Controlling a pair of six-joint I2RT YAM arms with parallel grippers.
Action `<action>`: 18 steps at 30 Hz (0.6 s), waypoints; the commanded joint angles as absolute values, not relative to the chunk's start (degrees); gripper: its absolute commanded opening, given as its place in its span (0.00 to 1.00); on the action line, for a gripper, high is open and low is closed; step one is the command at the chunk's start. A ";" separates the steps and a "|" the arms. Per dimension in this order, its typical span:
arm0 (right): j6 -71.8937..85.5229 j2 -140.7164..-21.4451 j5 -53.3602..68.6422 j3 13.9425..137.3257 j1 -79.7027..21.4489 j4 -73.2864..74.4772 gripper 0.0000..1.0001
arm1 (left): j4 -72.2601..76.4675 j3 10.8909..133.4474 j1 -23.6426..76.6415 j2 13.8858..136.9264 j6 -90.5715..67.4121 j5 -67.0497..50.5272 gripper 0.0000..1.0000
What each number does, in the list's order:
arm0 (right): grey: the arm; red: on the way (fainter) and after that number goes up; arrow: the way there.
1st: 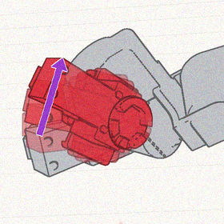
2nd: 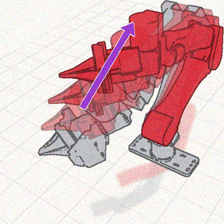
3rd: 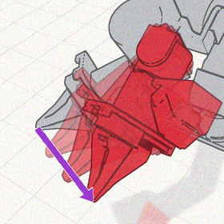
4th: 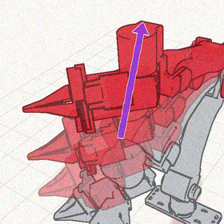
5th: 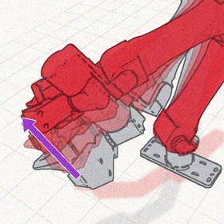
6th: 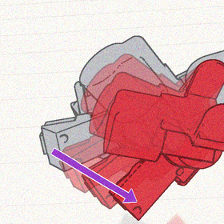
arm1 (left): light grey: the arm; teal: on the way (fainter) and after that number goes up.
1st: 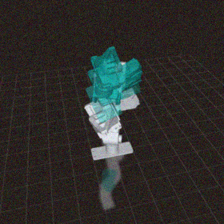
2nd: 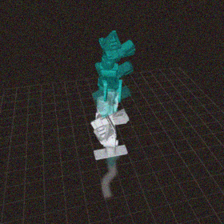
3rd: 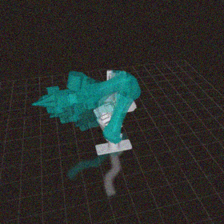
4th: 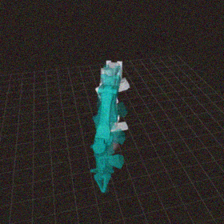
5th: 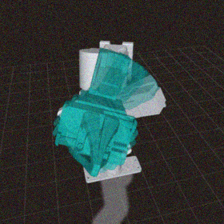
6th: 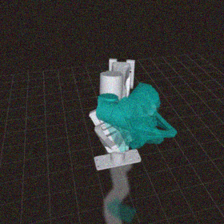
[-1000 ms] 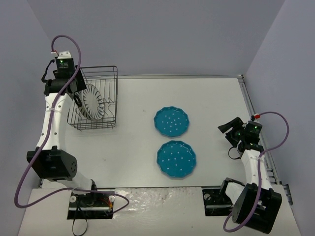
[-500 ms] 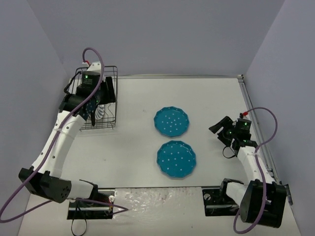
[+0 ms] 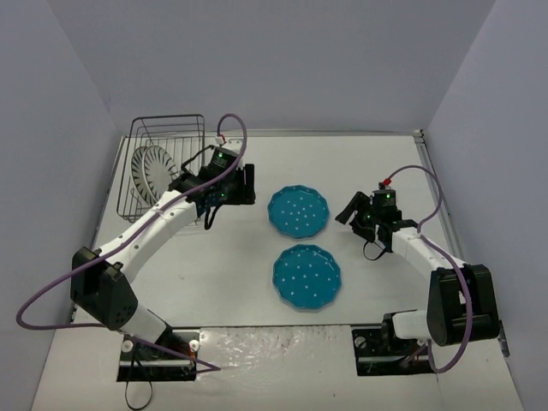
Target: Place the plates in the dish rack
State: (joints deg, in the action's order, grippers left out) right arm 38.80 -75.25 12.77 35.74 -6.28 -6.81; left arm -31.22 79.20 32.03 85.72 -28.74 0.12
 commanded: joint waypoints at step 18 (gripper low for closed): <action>47.78 -93.27 0.13 47.03 -16.84 -14.98 0.55 | -24.50 81.54 35.61 88.06 -30.41 0.00 0.54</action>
State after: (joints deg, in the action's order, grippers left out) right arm 44.72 -92.44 2.97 44.58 -15.35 -10.76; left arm -27.94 79.20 35.24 89.82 -29.78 -0.23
